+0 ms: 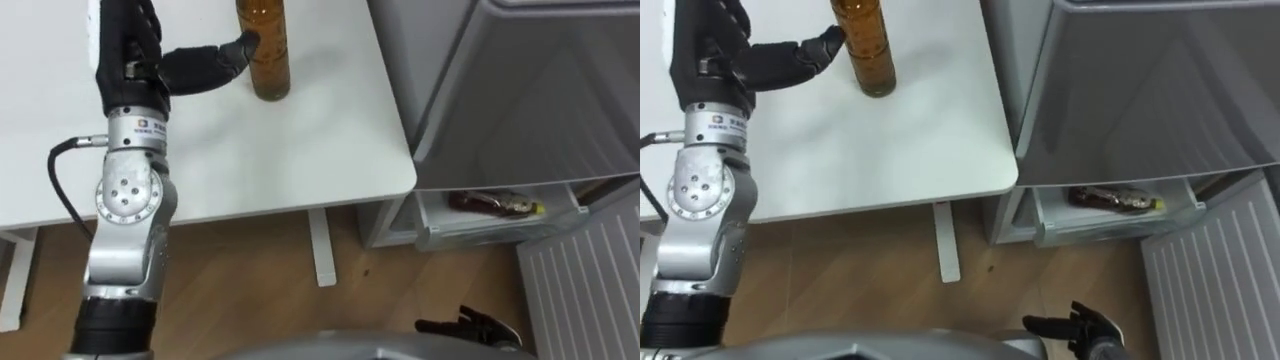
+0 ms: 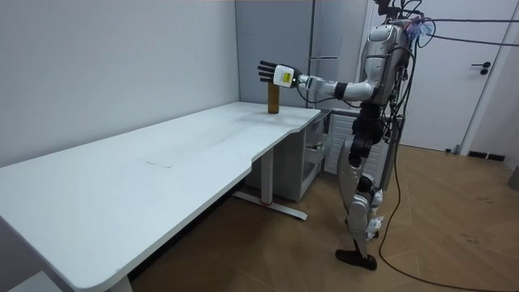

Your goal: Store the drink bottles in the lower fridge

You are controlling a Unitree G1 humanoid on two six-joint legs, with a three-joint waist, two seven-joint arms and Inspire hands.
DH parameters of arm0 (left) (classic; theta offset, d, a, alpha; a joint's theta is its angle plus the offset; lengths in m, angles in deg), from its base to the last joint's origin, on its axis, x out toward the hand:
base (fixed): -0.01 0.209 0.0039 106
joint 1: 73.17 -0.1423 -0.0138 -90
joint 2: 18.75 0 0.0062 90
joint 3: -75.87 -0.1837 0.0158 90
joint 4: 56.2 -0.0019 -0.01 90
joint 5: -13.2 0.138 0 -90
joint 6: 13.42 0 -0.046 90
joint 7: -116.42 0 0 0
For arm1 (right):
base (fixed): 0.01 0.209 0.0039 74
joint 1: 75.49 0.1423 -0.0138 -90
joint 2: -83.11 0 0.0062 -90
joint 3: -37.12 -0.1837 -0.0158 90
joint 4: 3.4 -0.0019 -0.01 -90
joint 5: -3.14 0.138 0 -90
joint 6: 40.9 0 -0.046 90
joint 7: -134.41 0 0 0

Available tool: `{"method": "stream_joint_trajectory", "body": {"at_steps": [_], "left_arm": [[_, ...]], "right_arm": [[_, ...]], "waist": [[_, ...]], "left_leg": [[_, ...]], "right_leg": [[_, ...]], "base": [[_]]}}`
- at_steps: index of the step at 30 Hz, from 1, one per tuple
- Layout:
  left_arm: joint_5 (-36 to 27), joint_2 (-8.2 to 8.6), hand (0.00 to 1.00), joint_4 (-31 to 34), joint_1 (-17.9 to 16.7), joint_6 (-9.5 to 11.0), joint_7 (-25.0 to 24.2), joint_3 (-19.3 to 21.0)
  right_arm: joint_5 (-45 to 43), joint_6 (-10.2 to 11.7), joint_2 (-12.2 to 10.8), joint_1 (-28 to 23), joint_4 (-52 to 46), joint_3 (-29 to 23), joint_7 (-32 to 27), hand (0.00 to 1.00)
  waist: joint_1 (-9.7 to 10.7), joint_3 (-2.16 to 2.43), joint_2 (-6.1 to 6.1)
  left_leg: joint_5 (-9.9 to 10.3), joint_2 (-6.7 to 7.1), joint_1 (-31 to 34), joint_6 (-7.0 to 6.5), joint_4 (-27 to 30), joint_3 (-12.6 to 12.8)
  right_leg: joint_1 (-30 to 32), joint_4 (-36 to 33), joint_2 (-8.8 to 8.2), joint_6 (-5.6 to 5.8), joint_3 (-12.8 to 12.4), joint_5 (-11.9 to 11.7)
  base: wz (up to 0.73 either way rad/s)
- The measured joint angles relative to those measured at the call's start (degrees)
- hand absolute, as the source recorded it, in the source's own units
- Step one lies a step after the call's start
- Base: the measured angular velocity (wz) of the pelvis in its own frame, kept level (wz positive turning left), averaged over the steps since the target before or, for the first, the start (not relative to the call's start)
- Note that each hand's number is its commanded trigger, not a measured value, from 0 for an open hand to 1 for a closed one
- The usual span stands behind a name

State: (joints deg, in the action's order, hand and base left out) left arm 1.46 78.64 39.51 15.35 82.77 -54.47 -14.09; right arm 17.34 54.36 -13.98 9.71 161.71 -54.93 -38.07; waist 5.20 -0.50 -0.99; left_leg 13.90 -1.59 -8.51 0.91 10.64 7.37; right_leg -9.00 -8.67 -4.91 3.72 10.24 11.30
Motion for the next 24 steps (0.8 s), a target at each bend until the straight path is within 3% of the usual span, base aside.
{"method": "stream_joint_trajectory", "body": {"at_steps": [4,9,17,24], "left_arm": [[-2.0,0.0,0.0,-2.1,0.1,-1.7,0.0,0.2],[-6.7,0.02,0.0,-7.1,2.4,-1.7,1.0,0.2],[-6.9,0.01,0.0,-13.1,3.9,-1.7,2.1,1.0],[-9.1,-0.13,0.0,-18.3,7.5,-2.2,2.0,2.4]], "right_arm": [[0.0,-0.5,-0.1,-0.5,-1.2,-1.3,0.1,0.0],[0.1,-0.4,-0.1,-1.0,-1.5,-1.6,-0.4,0.0],[-0.3,-0.5,-0.2,-0.8,-1.5,-1.9,-1.3,0.0],[-1.2,-1.7,-0.2,-1.0,-1.4,-3.4,-2.7,0.0]], "waist": [[1.0,-0.01,-0.01],[1.2,-0.06,0.21],[2.4,-0.07,0.39],[2.6,-0.15,0.44]], "left_leg": [[0.0,-0.01,-0.2,0.0,0.0,0.7],[0.0,-0.07,-0.6,0.0,0.0,1.0],[0.0,-0.15,-1.3,0.0,-0.6,1.8],[0.0,-0.63,-1.6,0.0,-1.2,3.3]], "right_leg": [[0.1,0.0,0.02,0.05,-0.8,-0.1],[0.1,0.0,0.15,-0.01,-1.6,-0.2],[0.1,0.0,0.31,-0.02,-2.6,-0.2],[0.9,-0.1,0.84,-0.25,-3.6,-0.4]], "base": [[-0.1],[-0.08],[-0.06],[-0.09]]}}
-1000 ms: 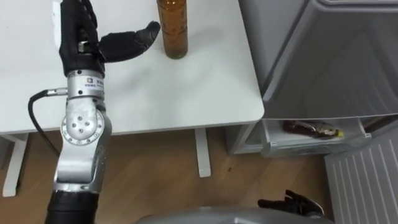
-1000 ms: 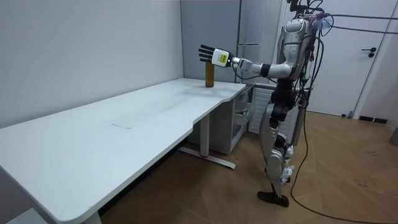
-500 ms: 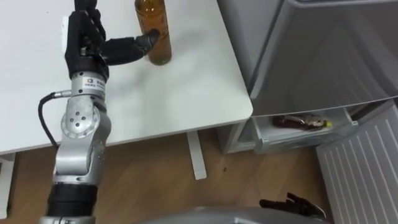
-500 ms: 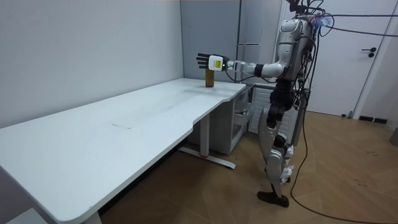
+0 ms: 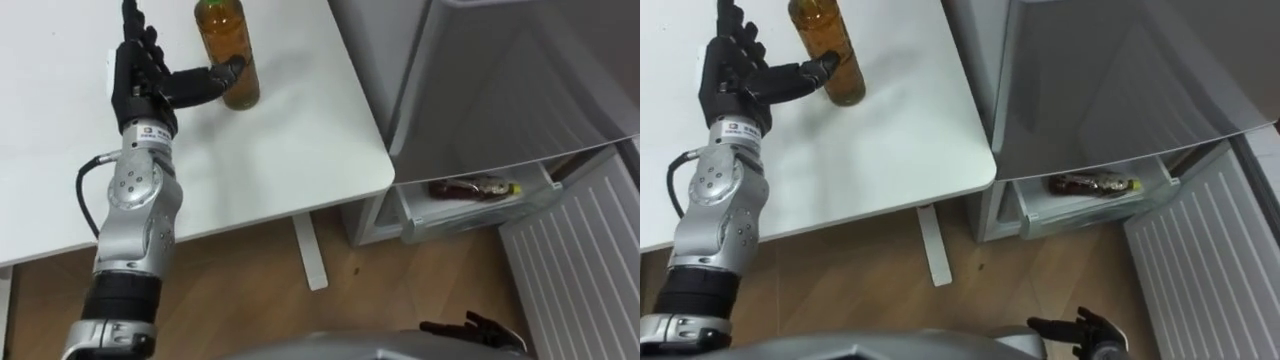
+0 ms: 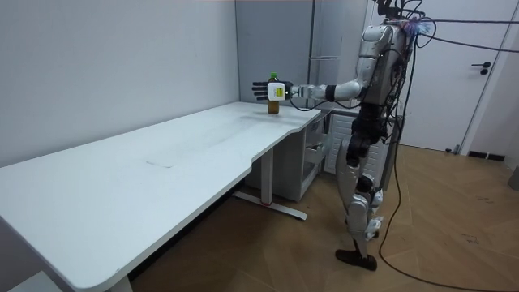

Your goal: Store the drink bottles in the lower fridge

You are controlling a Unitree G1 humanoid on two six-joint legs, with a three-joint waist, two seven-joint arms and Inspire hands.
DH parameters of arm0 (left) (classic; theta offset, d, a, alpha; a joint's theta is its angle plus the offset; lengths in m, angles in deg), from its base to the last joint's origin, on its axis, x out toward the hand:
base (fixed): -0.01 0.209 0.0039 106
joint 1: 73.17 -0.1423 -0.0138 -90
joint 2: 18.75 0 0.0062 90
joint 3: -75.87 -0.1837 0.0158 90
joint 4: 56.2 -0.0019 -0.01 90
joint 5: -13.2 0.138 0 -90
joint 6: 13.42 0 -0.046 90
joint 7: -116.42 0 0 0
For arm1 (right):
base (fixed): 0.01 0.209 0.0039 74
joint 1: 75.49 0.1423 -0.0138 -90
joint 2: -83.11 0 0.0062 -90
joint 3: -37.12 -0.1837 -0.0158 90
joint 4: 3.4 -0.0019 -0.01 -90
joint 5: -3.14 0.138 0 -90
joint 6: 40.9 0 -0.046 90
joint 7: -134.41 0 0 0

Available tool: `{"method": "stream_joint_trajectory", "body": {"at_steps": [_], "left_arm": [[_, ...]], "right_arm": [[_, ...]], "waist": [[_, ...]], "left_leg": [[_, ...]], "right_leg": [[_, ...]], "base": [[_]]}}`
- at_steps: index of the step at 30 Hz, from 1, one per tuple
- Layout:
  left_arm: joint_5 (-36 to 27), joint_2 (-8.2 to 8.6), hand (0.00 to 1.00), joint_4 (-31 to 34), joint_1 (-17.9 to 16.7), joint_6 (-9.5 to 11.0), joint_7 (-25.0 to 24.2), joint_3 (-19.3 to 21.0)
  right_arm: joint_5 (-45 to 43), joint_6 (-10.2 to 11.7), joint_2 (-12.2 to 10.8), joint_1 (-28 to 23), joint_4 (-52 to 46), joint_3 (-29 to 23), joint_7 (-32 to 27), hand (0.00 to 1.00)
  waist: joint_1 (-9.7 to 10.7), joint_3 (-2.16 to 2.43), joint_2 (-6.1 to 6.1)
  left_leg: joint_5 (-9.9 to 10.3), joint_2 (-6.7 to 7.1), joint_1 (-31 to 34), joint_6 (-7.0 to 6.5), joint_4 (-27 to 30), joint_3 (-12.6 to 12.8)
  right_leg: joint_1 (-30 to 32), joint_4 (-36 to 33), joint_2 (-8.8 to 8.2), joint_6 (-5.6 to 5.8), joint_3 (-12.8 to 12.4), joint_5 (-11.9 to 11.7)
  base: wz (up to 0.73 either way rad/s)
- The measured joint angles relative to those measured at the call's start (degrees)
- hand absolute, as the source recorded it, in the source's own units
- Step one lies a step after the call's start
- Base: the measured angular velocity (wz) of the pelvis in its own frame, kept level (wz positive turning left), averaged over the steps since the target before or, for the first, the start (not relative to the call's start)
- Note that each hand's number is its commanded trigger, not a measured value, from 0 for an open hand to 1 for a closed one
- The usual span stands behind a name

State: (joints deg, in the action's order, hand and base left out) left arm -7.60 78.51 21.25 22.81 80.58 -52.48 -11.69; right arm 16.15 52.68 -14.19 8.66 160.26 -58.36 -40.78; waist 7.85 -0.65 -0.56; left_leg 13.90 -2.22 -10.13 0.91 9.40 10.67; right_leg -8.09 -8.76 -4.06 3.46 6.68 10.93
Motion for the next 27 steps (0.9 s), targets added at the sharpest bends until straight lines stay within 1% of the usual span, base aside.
{"method": "stream_joint_trajectory", "body": {"at_steps": [3,6,10,12,15,18,19,23,25,26,27], "left_arm": [[0.0,-0.04,0.0,-1.1,1.2,-0.6,0.0,1.0],[0.0,-0.04,0.0,-1.1,1.3,-1.2,0.0,1.2],[0.0,-0.04,0.0,-2.2,1.5,-1.7,0.0,1.3],[0.0,-0.04,0.0,-2.5,1.9,-2.2,0.0,1.3],[0.0,-0.04,0.0,-3.6,3.0,-2.6,0.0,1.3],[0.0,-0.05,0.0,-4.4,3.1,-2.8,-0.1,1.3],[0.0,-0.05,0.0,-4.6,3.1,-3.2,-0.1,1.3],[0.0,-0.05,0.0,-4.7,3.2,-4.0,-0.3,1.3],[0.0,-0.05,0.0,-4.8,3.5,-4.4,-0.5,1.3],[0.0,-0.05,0.58,-4.8,3.6,-4.6,-0.5,1.3],[0.0,-0.07,1.0,-4.8,4.1,-5.0,-0.5,1.3]], "right_arm": [[-0.2,0.0,0.0,-1.0,0.0,-0.4,-1.1,0.0],[-0.8,-1.1,0.0,-2.2,0.0,-0.4,-2.0,0.0],[-3.9,-2.3,0.0,-2.3,0.0,-0.4,-2.8,0.0],[-4.7,-2.5,0.0,-2.3,0.1,-0.4,-3.0,0.0],[-6.2,-3.7,0.1,-2.5,0.0,-0.4,-3.0,0.0],[-7.1,-4.4,0.2,-2.4,-0.1,-0.4,-3.0,0.0],[-7.1,-4.5,0.2,-2.4,-0.1,-0.5,-3.1,0.0],[-7.1,-5.1,0.2,-2.4,0.0,-0.4,-3.4,0.0],[-7.1,-6.1,0.2,-2.4,0.0,-0.4,-3.4,0.0],[-7.1,-6.2,0.3,-2.4,-0.1,-0.4,-3.4,0.0],[-7.1,-6.2,0.3,-2.4,-0.1,-0.4,-3.4,0.0]], "waist": [[0.3,-0.04,0.01],[0.6,-0.09,0.18],[1.4,-0.12,0.23],[1.6,-0.16,0.28],[2.0,-0.18,0.39],[2.7,-0.08,0.57],[2.9,-0.07,0.59],[3.1,-0.07,0.6],[3.1,-0.02,0.69],[3.1,-0.01,0.7],[3.1,-0.01,0.75]], "left_leg": [[0.0,-0.15,0.0,0.01,0.0,0.1],[0.0,-0.16,-0.3,0.01,0.0,0.2],[0.0,-0.16,-0.5,0.01,0.0,0.3],[0.0,-0.16,-0.4,0.01,0.0,0.5],[0.0,-0.16,-0.5,0.01,0.0,0.5],[0.0,-0.16,-0.5,0.01,0.0,0.5],[0.0,-0.16,-0.6,0.01,0.0,0.5],[0.0,-0.2,-0.6,0.01,0.0,0.4],[0.0,-0.2,-0.6,0.0,0.0,0.3],[0.0,-0.2,-0.7,0.0,0.0,0.3],[0.0,-0.2,-0.7,0.01,0.0,0.3]], "right_leg": [[0.0,0.0,0.17,-0.07,-0.2,0.0],[0.0,0.1,0.21,-0.07,-0.7,0.0],[0.1,0.0,0.33,-0.07,-1.8,0.0],[0.2,0.0,0.34,-0.07,-2.0,0.0],[0.3,0.0,0.35,-0.07,-2.0,0.0],[0.3,0.0,0.35,-0.07,-2.0,0.0],[0.3,0.0,0.35,-0.07,-2.0,0.0],[0.3,0.0,0.38,-0.07,-2.0,0.0],[0.3,0.0,0.37,-0.09,-2.1,-0.1],[0.3,0.0,0.37,-0.09,-2.2,-0.1],[0.3,0.0,0.37,-0.1,-2.2,-0.1]], "base": [[-0.08],[-0.08],[-0.13],[-0.07],[0.0],[0.0],[0.0],[0.0],[0.0],[0.0],[0.0]]}}
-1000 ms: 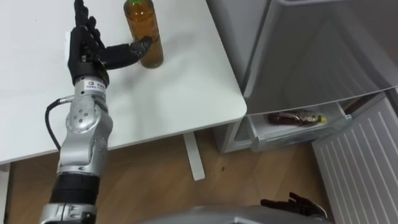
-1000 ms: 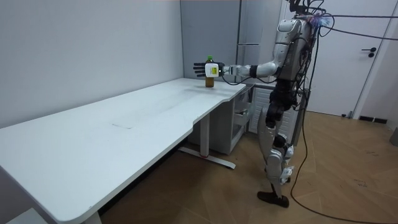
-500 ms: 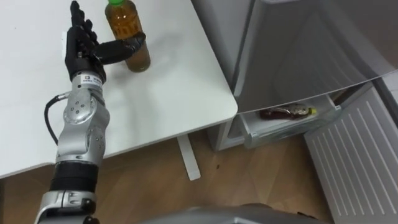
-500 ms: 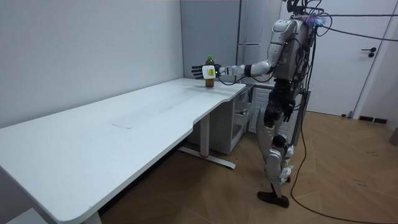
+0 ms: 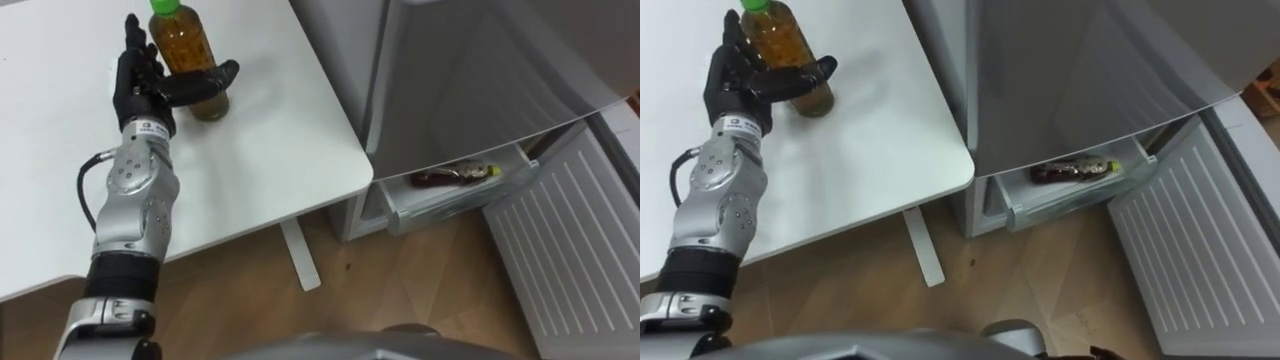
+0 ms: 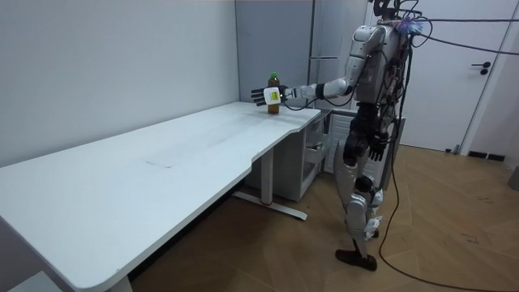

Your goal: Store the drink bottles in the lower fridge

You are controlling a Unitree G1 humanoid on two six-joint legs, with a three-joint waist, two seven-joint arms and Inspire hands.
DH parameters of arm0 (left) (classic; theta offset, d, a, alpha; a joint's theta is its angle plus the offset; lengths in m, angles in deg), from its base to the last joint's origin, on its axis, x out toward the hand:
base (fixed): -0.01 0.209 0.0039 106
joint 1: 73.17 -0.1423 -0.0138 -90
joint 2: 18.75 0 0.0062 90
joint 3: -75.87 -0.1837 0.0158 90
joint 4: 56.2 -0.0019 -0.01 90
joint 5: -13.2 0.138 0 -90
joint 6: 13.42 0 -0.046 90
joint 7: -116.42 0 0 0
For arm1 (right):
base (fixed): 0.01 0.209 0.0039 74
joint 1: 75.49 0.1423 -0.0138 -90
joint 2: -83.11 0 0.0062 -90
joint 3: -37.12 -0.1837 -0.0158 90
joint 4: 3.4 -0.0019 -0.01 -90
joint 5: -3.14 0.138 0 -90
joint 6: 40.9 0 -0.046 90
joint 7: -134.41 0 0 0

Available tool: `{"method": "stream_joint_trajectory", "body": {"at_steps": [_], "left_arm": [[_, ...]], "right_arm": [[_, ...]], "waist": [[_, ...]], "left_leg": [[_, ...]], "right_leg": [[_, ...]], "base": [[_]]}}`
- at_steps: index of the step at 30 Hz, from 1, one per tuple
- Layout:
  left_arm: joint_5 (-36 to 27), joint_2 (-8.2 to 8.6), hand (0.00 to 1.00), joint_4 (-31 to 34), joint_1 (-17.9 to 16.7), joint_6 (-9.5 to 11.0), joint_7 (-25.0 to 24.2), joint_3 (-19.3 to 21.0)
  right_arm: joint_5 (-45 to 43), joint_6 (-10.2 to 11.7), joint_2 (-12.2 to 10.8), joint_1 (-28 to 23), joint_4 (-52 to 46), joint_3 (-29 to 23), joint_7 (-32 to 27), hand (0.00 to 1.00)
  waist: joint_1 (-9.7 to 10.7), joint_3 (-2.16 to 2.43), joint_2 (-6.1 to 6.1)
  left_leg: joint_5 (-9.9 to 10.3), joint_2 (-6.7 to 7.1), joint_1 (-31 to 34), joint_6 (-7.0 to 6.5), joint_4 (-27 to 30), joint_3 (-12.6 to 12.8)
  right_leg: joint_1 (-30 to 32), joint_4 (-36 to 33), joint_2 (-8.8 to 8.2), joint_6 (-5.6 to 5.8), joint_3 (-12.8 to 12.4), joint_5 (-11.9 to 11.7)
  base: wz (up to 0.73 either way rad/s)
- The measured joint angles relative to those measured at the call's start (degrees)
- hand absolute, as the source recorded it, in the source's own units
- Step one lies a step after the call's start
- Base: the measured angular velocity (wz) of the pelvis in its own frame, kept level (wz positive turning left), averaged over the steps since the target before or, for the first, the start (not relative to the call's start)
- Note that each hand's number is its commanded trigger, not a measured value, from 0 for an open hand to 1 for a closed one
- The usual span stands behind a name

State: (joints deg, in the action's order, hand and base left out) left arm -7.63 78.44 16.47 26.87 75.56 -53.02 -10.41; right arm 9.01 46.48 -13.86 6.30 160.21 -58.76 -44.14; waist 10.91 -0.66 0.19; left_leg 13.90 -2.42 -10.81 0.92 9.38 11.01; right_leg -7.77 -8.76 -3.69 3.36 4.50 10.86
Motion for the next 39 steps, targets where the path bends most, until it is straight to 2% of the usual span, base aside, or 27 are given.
{"method": "stream_joint_trajectory", "body": {"at_steps": [6,9,13,23,31,36,39], "left_arm": [[0.0,-0.02,1.0,0.0,2.3,-0.5,-0.2,0.0],[0.1,-0.18,1.0,0.0,2.3,-1.1,-0.9,0.1],[0.1,-1.25,1.0,0.0,2.3,-1.6,-2.5,0.1],[0.1,-1.31,1.0,0.0,2.6,-2.6,-2.7,0.0],[-1.1,-1.18,1.0,0.6,2.7,-3.1,-2.2,0.0],[-1.0,-0.93,1.0,2.4,2.7,-3.2,-2.0,-0.1],[-0.9,-0.94,1.0,5.4,2.7,-3.2,-2.1,-0.3]], "right_arm": [[0.0,-0.1,0.4,0.0,-0.1,0.1,0.5,0.0],[-0.9,-0.6,0.6,0.0,-0.1,0.0,0.6,0.0],[-3.8,-0.8,0.8,-0.1,-0.2,0.0,1.1,0.0],[-4.6,-2.4,1.1,0.0,-0.6,0.1,2.3,0.0],[-6.0,-2.4,0.9,0.8,-1.4,0.2,2.0,0.0],[-6.1,-1.7,0.1,2.0,-1.2,0.2,0.2,0.0],[-5.2,-0.9,-0.1,2.5,-1.4,0.3,0.0,0.0]], "waist": [[0.0,-0.17,0.44],[-0.1,-0.24,0.64],[-0.1,-0.22,0.71],[-0.1,-0.09,1.03],[-0.4,-0.05,0.72],[-0.3,0.0,0.09],[-1.7,0.14,-0.15]], "left_leg": [[0.0,0.0,0.0,0.0,0.0,0.2],[0.0,0.0,-0.2,0.0,0.0,0.2],[0.0,0.0,-0.4,0.0,0.0,0.5],[0.0,-0.05,-0.3,0.0,0.0,0.7],[0.0,-0.11,-0.2,0.0,0.0,0.7],[0.0,-0.15,0.4,0.0,-0.2,-0.4],[0.0,-0.15,1.3,0.0,-0.2,-0.6]], "right_leg": [[0.0,0.0,0.02,0.0,-0.1,0.0],[-0.1,-0.1,0.07,0.0,-0.3,0.0],[-0.1,-0.1,0.1,0.0,-0.6,0.0],[0.9,-0.8,0.22,0.0,-1.5,0.0],[1.2,-1.1,0.28,0.0,-1.7,0.0],[1.5,-1.0,0.32,0.0,-1.2,0.0],[2.1,-1.0,0.32,-0.06,-1.0,0.0]], "base": [[0.0],[-0.03],[-0.02],[-0.05],[-0.03],[0.06],[0.01]]}}
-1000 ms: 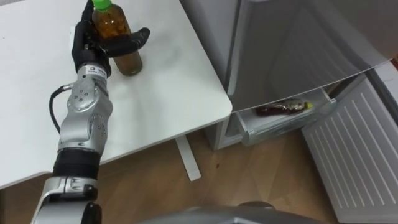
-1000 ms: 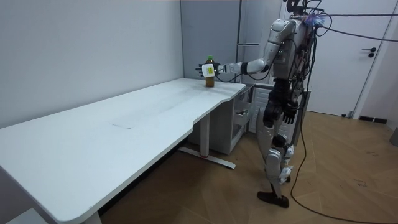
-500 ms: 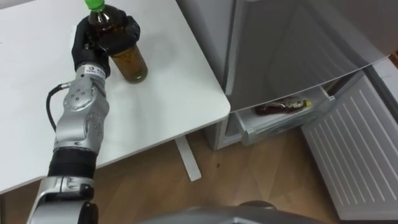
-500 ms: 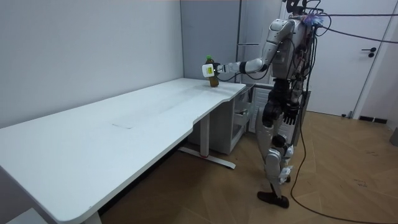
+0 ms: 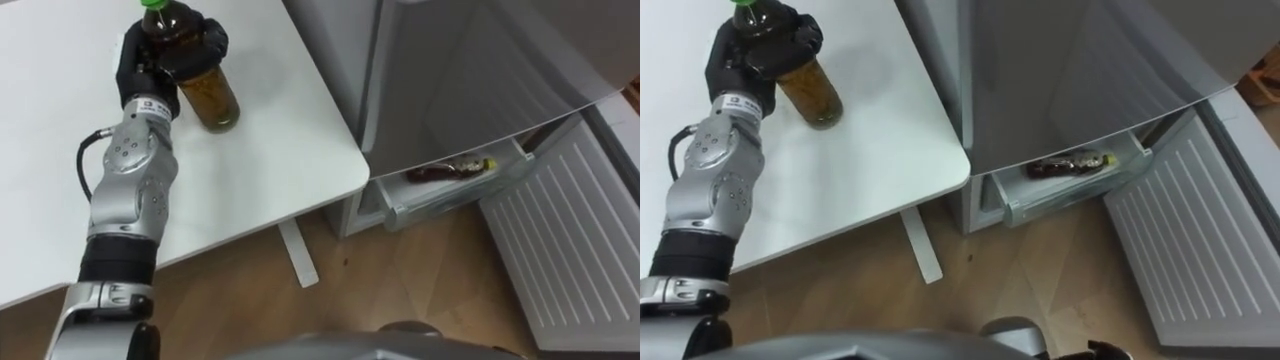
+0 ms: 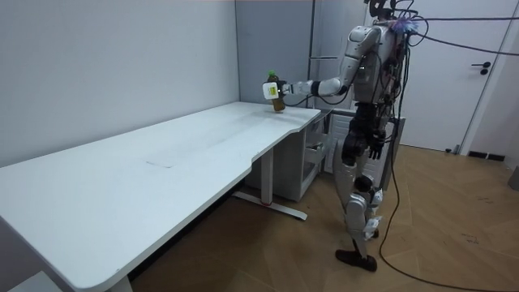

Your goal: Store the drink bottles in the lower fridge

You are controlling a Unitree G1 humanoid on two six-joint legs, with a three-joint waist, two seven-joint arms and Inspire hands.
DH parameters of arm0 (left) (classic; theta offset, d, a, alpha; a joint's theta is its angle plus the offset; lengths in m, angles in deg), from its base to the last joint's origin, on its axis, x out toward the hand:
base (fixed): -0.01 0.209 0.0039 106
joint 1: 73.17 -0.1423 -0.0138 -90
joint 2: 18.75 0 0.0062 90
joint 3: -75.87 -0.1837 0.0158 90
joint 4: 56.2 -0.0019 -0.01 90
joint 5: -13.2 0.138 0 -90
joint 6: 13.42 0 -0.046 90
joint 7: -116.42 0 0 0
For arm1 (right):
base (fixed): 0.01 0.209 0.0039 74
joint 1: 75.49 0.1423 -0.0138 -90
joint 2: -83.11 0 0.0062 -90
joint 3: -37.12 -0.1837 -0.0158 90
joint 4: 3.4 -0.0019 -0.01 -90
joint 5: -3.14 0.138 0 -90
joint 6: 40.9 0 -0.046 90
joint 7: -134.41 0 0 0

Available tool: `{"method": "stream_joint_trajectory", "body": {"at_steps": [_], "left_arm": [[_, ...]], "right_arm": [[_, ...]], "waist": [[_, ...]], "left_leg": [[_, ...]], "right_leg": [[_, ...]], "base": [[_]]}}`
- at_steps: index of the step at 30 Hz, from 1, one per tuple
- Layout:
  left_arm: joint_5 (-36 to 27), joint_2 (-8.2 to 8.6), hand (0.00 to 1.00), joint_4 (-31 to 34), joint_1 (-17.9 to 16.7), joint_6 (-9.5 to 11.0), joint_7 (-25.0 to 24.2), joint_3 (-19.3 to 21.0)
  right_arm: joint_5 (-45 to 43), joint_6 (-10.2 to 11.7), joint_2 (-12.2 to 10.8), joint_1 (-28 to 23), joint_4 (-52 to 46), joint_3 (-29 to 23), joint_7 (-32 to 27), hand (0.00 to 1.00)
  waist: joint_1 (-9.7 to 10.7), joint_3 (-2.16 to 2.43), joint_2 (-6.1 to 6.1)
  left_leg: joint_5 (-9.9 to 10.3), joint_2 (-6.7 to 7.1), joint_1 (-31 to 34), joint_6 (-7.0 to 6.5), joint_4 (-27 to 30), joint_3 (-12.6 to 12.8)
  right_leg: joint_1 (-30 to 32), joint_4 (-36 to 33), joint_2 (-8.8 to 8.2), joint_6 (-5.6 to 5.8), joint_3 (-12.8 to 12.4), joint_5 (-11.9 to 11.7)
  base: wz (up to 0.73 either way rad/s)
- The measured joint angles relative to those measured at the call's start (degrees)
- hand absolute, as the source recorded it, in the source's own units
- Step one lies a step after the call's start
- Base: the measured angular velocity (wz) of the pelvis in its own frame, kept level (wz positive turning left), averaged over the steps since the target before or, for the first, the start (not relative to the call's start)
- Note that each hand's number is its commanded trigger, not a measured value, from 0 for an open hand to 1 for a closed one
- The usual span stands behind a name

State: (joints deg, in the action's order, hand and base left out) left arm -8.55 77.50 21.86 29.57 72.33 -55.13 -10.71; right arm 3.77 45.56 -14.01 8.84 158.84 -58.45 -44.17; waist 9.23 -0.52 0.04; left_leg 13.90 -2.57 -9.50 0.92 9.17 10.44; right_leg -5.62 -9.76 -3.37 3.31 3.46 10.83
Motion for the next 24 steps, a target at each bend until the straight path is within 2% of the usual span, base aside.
{"method": "stream_joint_trajectory", "body": {"at_steps": [2,4,5,7,8,9,10,11,12,13,14,15,16,17,18,19,21,23,24], "left_arm": [[0.1,0.0,1.0,4.9,-0.8,-0.4,0.0,-1.0],[1.5,-0.07,1.0,12.4,-2.0,-0.5,-1.3,-2.8],[1.6,-0.14,1.0,14.0,-2.3,-0.5,-1.8,-3.2],[2.3,-0.27,1.0,18.9,-3.2,-0.5,-3.8,-4.0],[2.3,-0.29,1.0,19.9,-3.3,-0.5,-4.2,-4.1],[2.2,-0.71,1.0,21.7,-3.8,-0.4,-5.1,-4.2],[1.7,-2.15,1.0,23.9,-4.3,-0.3,-5.8,-3.8],[1.5,-2.16,1.0,24.3,-4.6,-0.4,-6.1,-3.4],[1.2,-2.06,1.0,24.4,-4.5,-1.0,-7.6,-3.7],[1.0,-2.03,1.0,24.8,-4.6,-1.8,-9.5,-4.4],[1.0,-2.02,1.0,25.1,-4.5,-2.1,-10.2,-5.0],[1.0,-1.97,1.0,26.4,-4.7,-2.1,-10.7,-6.5],[1.1,-1.95,1.0,29.0,-6.4,-2.2,-11.3,-6.9],[1.1,-2.06,1.0,30.1,-7.0,-2.2,-11.5,-7.1],[1.1,-2.42,1.0,31.7,-8.0,-2.2,-11.6,-7.2],[1.1,-2.59,1.0,32.8,-8.7,-2.2,-11.6,-6.9],[0.9,-3.01,1.0,34.0,-8.8,-2.2,-11.8,-6.6],[-1.5,-2.96,1.0,35.2,-8.8,-2.2,-12.5,-6.5],[-3.4,-2.93,1.0,35.7,-8.8,-2.2,-13.6,-6.5]], "right_arm": [[1.9,0.0,0.0,-0.3,-0.7,1.2,0.1,0.0],[2.3,0.2,0.1,-0.2,-0.8,1.9,0.0,0.0],[2.3,0.4,0.2,-0.3,-0.8,1.9,0.0,0.0],[2.3,1.1,0.6,-0.5,-0.8,2.0,0.0,0.0],[2.4,1.4,0.8,-0.4,-0.8,2.0,-0.1,0.0],[2.3,2.1,0.8,-0.4,-0.6,2.2,-0.1,0.0],[2.6,2.5,0.1,0.0,-0.8,2.7,0.0,0.0],[3.1,2.7,-0.1,0.3,-1.1,3.4,-0.1,0.0],[4.5,3.0,-0.3,0.3,-1.3,4.8,-0.5,0.0],[5.7,3.0,-0.2,0.3,-1.2,5.6,-0.7,0.0],[5.9,3.0,-0.2,0.4,-1.2,5.7,-0.7,0.0],[5.8,2.9,0.0,0.6,-1.0,5.5,-0.6,0.0],[5.5,2.8,0.2,0.8,-0.3,5.5,0.0,0.0],[5.4,2.7,0.5,0.6,0.1,5.5,0.3,0.0],[5.3,2.6,0.9,0.6,1.3,5.6,0.8,0.0],[5.3,2.7,1.2,0.5,1.5,5.7,0.8,0.0],[5.3,2.7,1.7,0.7,1.5,6.2,0.8,0.0],[5.3,2.5,1.9,1.1,1.5,6.8,0.8,0.0],[5.3,2.1,2.0,1.5,1.5,7.3,0.8,0.0]], "waist": [[-0.2,0.02,-0.14],[-1.3,0.03,-0.12],[-1.5,0.03,-0.1],[-2.9,-0.1,0.84],[-3.0,-0.31,1.15],[-3.5,-0.46,1.69],[-3.9,-0.03,0.21],[-3.3,0.31,0.62],[-2.2,0.32,0.57],[-1.6,0.29,0.6],[-1.5,0.01,0.19],[-1.7,0.13,-0.09],[-2.7,0.57,-0.41],[-3.2,0.51,-0.43],[-5.3,0.52,-0.49],[-6.5,0.4,-0.23],[-6.7,0.27,0.07],[-6.7,0.24,0.2],[-6.7,0.22,0.25]], "left_leg": [[0.0,0.0,0.3,0.0,0.0,-0.9],[0.0,-0.03,0.5,0.0,0.0,-2.4],[0.0,-0.08,0.3,0.0,0.0,-3.1],[0.0,-0.92,-0.4,-0.01,0.0,-7.8],[-0.1,-1.26,-0.8,-0.01,0.0,-9.4],[0.0,-2.54,-1.1,0.03,0.0,-13.0],[0.2,-2.42,-0.3,0.28,0.2,-14.1],[0.3,-2.89,0.2,0.85,0.4,-14.0],[0.2,-2.91,1.0,1.95,0.7,-11.9],[0.1,-2.53,2.2,2.19,-0.3,-9.9],[0.0,-2.06,3.5,2.02,-1.1,-9.1],[-3.0,-0.51,7.0,0.23,-2.3,-8.8],[-4.2,0.28,7.3,-0.19,-1.6,-7.7],[-4.2,0.5,7.1,-0.26,-1.5,-7.3],[-4.2,0.91,6.4,-0.29,-1.3,-7.7],[-4.1,1.18,5.6,-0.35,-1.3,-8.4],[-4.1,1.71,4.9,-0.46,-1.4,-9.1],[-4.1,2.27,5.0,-0.46,-1.4,-9.1],[-4.1,2.4,5.0,-0.46,-1.4,-9.1]], "right_leg": [[0.1,0.0,-0.12,-0.01,1.0,0.0],[0.1,-0.3,-0.15,-0.01,1.7,0.0],[0.1,-0.6,-0.13,-0.01,2.1,0.0],[1.7,-5.6,0.42,-0.06,4.7,0.0],[2.8,-7.6,0.6,-0.44,5.3,0.2],[4.7,-7.5,2.46,-2.36,3.6,1.6],[5.0,0.0,3.92,-3.62,1.4,-2.0],[4.2,0.2,3.97,-3.99,2.5,-3.0],[3.7,0.1,3.51,-4.12,2.9,-3.2],[3.0,0.2,2.99,-4.11,0.6,-3.2],[2.8,0.4,2.59,-4.05,-1.2,-3.2],[2.6,0.7,1.38,-3.4,-3.7,-2.8],[2.6,0.9,0.68,-2.29,-3.1,-2.3],[2.7,1.0,0.53,-2.11,-2.1,-2.2],[2.3,1.1,0.6,-1.94,-0.6,-2.2],[1.5,1.1,0.38,-1.8,1.6,-2.3],[0.3,1.2,-0.07,-1.73,2.9,-2.3],[-0.2,1.2,-0.37,-1.41,3.5,-2.1],[-0.5,1.2,-0.56,-1.26,4.6,-2.0]], "base": [[0.25],[0.24],[0.09],[0.07],[-0.1],[-0.28],[-0.11],[0.36],[0.83],[0.86],[0.9],[0.74],[0.56],[0.07],[-0.12],[-0.11],[0.2],[0.24],[0.15]]}}
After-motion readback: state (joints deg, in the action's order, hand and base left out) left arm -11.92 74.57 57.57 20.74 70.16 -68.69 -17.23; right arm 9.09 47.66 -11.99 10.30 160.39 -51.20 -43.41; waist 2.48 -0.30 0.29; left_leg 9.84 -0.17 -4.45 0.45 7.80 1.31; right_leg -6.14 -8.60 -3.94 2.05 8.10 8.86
